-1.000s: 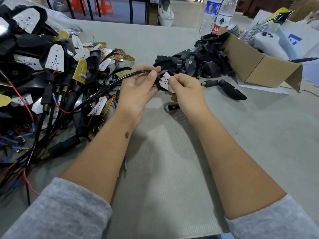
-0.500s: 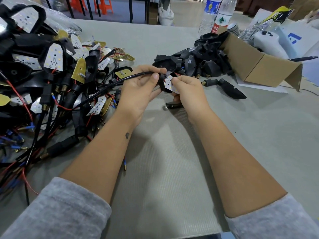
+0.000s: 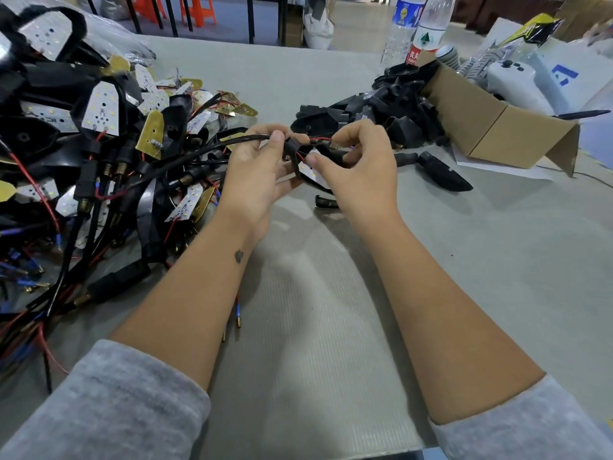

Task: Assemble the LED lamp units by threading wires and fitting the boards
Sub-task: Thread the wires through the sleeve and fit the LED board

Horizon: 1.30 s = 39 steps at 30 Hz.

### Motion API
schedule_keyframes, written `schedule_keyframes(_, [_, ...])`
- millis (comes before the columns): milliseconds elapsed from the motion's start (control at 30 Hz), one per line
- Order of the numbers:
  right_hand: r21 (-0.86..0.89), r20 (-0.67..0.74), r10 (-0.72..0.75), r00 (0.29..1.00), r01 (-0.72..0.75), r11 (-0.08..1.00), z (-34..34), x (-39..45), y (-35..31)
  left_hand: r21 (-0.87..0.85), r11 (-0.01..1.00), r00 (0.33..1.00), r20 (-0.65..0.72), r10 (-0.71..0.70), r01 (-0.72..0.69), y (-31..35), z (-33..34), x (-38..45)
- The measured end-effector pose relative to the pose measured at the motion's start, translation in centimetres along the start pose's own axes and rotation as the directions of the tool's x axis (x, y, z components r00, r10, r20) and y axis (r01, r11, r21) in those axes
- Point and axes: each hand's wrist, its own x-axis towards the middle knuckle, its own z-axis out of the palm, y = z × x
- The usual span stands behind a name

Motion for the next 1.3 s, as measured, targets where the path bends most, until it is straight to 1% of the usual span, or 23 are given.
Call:
schedule_keyframes(67, [0.062,0.073,0.039,0.997,-0.044,0.997,0.1,0.0,0.0,-0.017,1.000,0.999,-0.032,-0.009,0.009,0.1,-0.1,0.0])
schedule_keyframes(133, [0.079,0.136,0.047,0.990,-0.058,0.995,0.3,-0.1,0.0,-0.023,1.000,0.998,-0.062,-0.014,0.012,0.3,-0.2,0.1])
schedule_keyframes(200, [0.046,0.177,0.027,0.984,-0.035,0.998,0.4,-0.3,0.0,-0.011,1.000,0.996,-0.085,-0.003,0.002,0.4,-0.3,0.1])
schedule_keyframes(267, [-0.004,0.238,0.019,0.971,-0.019,1.000,0.4,-0.4,0.1,0.058,0.998,0.993,-0.114,0.037,-0.031,0.5,-0.2,0.2])
schedule_keyframes(367, [-0.015,0.411,0.062,0.909,-0.062,0.998,0.0,-0.5,0.0,0.186,0.980,0.979,-0.174,0.110,-0.077,0.2,-0.2,0.4])
schedule_keyframes(400, [-0.026,0.461,0.073,0.884,-0.069,0.997,-0.1,-0.4,0.0,0.199,0.977,0.973,-0.198,0.122,-0.082,0.1,-0.2,0.4])
schedule_keyframes(467, [-0.110,0.512,0.079,0.855,-0.026,0.994,-0.2,-0.3,0.2,0.204,0.974,0.960,-0.239,0.143,-0.094,0.2,-0.5,0.6])
schedule_keyframes(533, [-0.263,0.488,0.091,0.868,0.047,0.964,-0.2,-0.1,0.7,0.207,0.974,0.954,-0.260,0.149,-0.096,0.3,-0.7,0.6])
schedule_keyframes(600, [-0.491,0.367,0.065,0.928,0.133,0.861,-0.3,0.2,1.1,0.183,0.979,0.958,-0.256,0.131,-0.085,0.5,-0.7,0.6])
schedule_keyframes(633, [-0.574,0.293,0.051,0.955,0.133,0.808,-0.5,0.4,1.3,0.179,0.981,0.963,-0.246,0.114,-0.071,0.5,-0.7,0.6])
schedule_keyframes(667, [-0.596,0.217,0.041,0.975,0.099,0.797,-0.6,0.4,1.3,0.183,0.982,0.969,-0.231,0.091,-0.048,0.5,-0.5,0.5])
schedule_keyframes(700, [-0.554,0.150,0.039,0.988,0.051,0.831,-0.7,0.5,1.0,0.194,0.981,0.975,-0.212,0.065,-0.023,0.5,-0.5,0.5])
schedule_keyframes(733, [-0.439,0.105,0.054,0.993,-0.002,0.898,-0.8,0.5,0.7,0.211,0.978,0.981,-0.187,0.042,-0.002,0.5,-0.4,0.5])
schedule_keyframes(767, [-0.245,0.112,0.093,0.989,-0.064,0.967,-0.9,0.5,0.4,0.228,0.974,0.987,-0.158,0.026,0.011,0.4,-0.3,0.4])
schedule_keyframes(800, [-0.019,0.183,0.128,0.975,-0.126,0.992,-0.9,0.3,-0.2,0.239,0.971,0.991,-0.132,0.015,0.017,0.4,-0.2,0.3])
schedule_keyframes(833, [0.149,0.292,0.120,0.949,-0.169,0.974,-0.9,0.1,-0.6,0.240,0.970,0.993,-0.117,0.009,0.020,0.4,-0.2,0.3])
schedule_keyframes(867, [0.201,0.406,0.076,0.911,-0.170,0.965,-0.9,-0.1,-0.8,0.230,0.973,0.993,-0.118,0.002,0.026,0.4,-0.3,0.2])
schedule_keyframes(900, [0.160,0.491,0.039,0.870,-0.134,0.978,-0.7,-0.3,-0.8,0.212,0.977,0.991,-0.135,-0.006,0.035,0.4,-0.3,0.2])
schedule_keyframes(933, [0.102,0.542,0.011,0.840,-0.078,0.992,-0.5,-0.5,-0.8,0.190,0.981,0.987,-0.160,-0.014,0.045,0.5,-0.4,0.2])
schedule_keyframes(967, [0.073,0.564,-0.001,0.826,-0.048,0.996,-0.3,-0.6,-0.8,0.170,0.984,0.982,-0.188,-0.022,0.054,0.7,-0.5,0.3])
schedule_keyframes(1033, [0.125,0.555,0.003,0.832,-0.087,0.988,-0.1,-0.6,-0.7,0.141,0.987,0.974,-0.222,-0.045,0.077,0.9,-0.6,0.3])
schedule_keyframes(1133, [0.229,0.549,0.010,0.836,-0.162,0.960,-0.2,-0.6,-0.7,0.131,0.987,0.972,-0.226,-0.059,0.090,1.0,-0.5,0.2])
schedule_keyframes(1300, [0.237,0.582,0.005,0.813,-0.175,0.956,-0.1,-0.6,-0.4,0.164,0.982,0.972,-0.231,-0.053,0.093,0.7,-0.5,0.4])
